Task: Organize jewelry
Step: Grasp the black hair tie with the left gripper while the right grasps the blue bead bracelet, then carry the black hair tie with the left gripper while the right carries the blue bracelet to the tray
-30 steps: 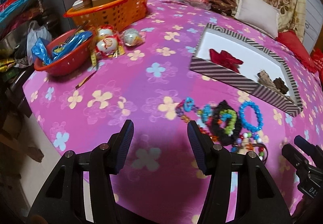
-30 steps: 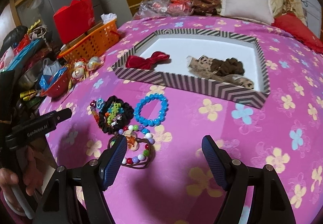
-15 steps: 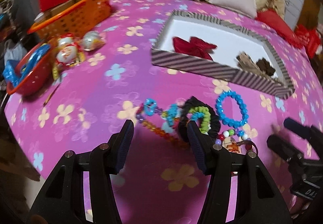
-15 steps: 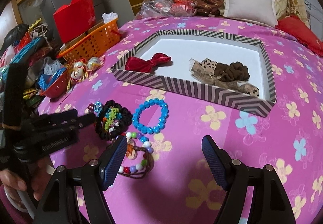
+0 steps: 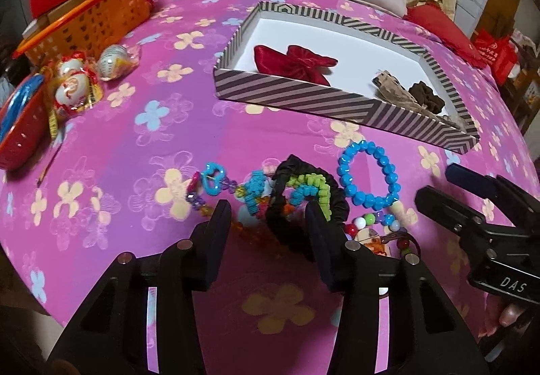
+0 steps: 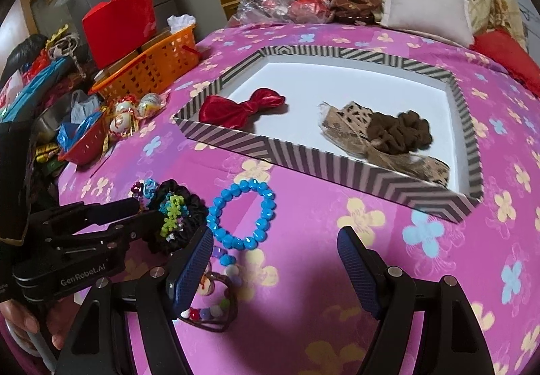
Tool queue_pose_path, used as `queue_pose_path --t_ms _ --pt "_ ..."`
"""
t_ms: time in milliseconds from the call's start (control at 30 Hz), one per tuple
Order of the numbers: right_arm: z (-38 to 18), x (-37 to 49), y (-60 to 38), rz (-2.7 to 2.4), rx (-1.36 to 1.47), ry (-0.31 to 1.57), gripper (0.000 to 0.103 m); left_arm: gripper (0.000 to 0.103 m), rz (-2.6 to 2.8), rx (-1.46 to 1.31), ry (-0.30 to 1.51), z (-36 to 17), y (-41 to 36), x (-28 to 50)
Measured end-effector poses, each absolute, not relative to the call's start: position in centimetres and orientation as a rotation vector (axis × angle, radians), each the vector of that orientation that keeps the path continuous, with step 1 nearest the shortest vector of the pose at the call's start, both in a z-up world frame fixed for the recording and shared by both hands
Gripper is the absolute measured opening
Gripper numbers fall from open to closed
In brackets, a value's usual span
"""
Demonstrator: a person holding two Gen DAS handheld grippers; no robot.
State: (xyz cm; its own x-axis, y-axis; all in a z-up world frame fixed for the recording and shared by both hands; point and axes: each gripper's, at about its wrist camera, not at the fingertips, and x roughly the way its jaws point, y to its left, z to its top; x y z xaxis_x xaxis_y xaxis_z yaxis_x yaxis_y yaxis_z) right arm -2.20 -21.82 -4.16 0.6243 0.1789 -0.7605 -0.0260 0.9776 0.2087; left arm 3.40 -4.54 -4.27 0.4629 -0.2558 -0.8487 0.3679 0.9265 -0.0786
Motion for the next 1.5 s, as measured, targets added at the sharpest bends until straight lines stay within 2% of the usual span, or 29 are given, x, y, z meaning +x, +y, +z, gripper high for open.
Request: queue_pose_path --t_ms 67,100,133,367,567,633,700,967,1500 --pt "-4.3 -1.7 -21.4 0.130 0.166 0.895 0.062 0.017 -0.389 0.103 1.036 -4.5 -4.4 3.7" --pt "-4.4 -1.5 -21.3 0.136 0.161 0.901 0.056 0.011 -0.399 0.076 1.051 -4.6 -4.1 3.9" --pt "-4.6 -1.2 -21.1 0.141 0.157 0.907 0.055 0.009 -0.405 0.059 1.057 -4.6 -3.9 4.0" --pt "-5.4 0.6 -20.7 0.145 0.128 0.916 0.046 0.006 -0.429 0.020 1.019 -3.0 -2.8 3.2" --pt "-6.1 2.2 -19.8 0.126 0.047 0.917 0.030 0.004 -0.450 -0.055 1.015 -1.4 -1.6 2.9" --pt "-6.2 2.3 -19.6 0.108 0.008 0.907 0.018 0.004 -0.478 -0.080 1.014 -0.7 -1.5 2.7" --pt "-6.3 2.1 -19.7 0.096 -0.017 0.903 0.010 0.004 -0.502 -0.086 1.002 0.4 -1.4 2.2" --pt "-4.7 0.0 -21.0 0.110 0.032 0.872 0.010 0.004 -0.518 -0.080 0.958 3.1 -0.9 0.9" --pt "1.8 -3.4 -22.2 0.087 0.018 0.747 0.010 0.004 -0.434 0.007 0.937 3.4 -3.2 0.7"
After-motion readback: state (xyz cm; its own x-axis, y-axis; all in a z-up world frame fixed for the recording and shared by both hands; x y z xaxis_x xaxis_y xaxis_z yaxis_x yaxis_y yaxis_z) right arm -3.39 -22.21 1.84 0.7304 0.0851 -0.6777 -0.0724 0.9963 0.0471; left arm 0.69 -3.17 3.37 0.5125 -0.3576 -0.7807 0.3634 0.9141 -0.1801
